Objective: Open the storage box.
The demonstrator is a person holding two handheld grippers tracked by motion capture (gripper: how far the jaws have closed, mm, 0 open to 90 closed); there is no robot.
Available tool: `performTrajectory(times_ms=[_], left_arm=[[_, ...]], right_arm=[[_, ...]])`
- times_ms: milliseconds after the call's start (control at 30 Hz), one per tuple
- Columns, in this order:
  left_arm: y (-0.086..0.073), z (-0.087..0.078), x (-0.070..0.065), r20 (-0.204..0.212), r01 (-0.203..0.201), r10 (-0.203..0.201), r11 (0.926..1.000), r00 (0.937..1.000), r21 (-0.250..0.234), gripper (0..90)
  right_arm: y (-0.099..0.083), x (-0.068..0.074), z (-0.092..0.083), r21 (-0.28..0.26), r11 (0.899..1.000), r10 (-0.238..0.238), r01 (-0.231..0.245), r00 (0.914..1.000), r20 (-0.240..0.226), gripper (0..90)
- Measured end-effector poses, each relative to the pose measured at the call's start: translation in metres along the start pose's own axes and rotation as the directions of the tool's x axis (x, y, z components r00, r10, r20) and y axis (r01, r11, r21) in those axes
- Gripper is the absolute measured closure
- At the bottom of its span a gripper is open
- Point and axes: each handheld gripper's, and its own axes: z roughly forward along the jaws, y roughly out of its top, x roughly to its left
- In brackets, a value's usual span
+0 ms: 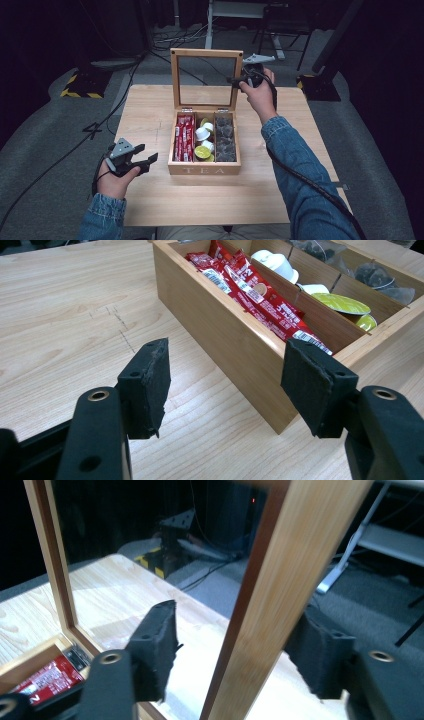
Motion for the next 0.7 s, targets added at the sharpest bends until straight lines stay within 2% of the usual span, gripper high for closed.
performTrajectory(times_ms=[33, 100, 300, 500, 700], left_arm=[[0.0, 0.0, 0.0, 0.003, -0.001, 0.001, 1.0, 1.0, 0.001, 36.9], [0.0, 0.001, 0.0, 0.004, -0.005, 0.005, 1.0, 1.0, 0.004, 36.9], [0.0, 0.001, 0.001, 0.01, -0.009, 0.008, 0.9999, 0.9999, 0.012, 36.9], [0.0, 0.002, 0.002, 0.012, -0.006, 0.006, 0.9998, 0.9999, 0.02, 36.9], [-0.001, 0.003, 0.002, 0.013, -0.003, 0.003, 0.9995, 0.9999, 0.03, 36.9]], right_arm=[[-0.005, 0.001, 0.006, 0.011, 1.0, -0.009, 0.008, 0.9998, 0.019, 32.9], [-0.008, 0.001, 0.008, 0.014, 1.0, -0.005, 0.005, 0.9997, 0.024, 32.7], [-0.025, -0.003, 0.018, 0.038, 0.999, 0.024, -0.024, 0.9996, 0.017, 33.1], [-0.03, -0.002, 0.022, 0.052, 0.998, 0.035, -0.035, 0.9994, 0.009, 33.4], [-0.032, -0.004, 0.022, 0.074, 0.995, 0.068, -0.067, 0.9976, -0.009, 34.8]])
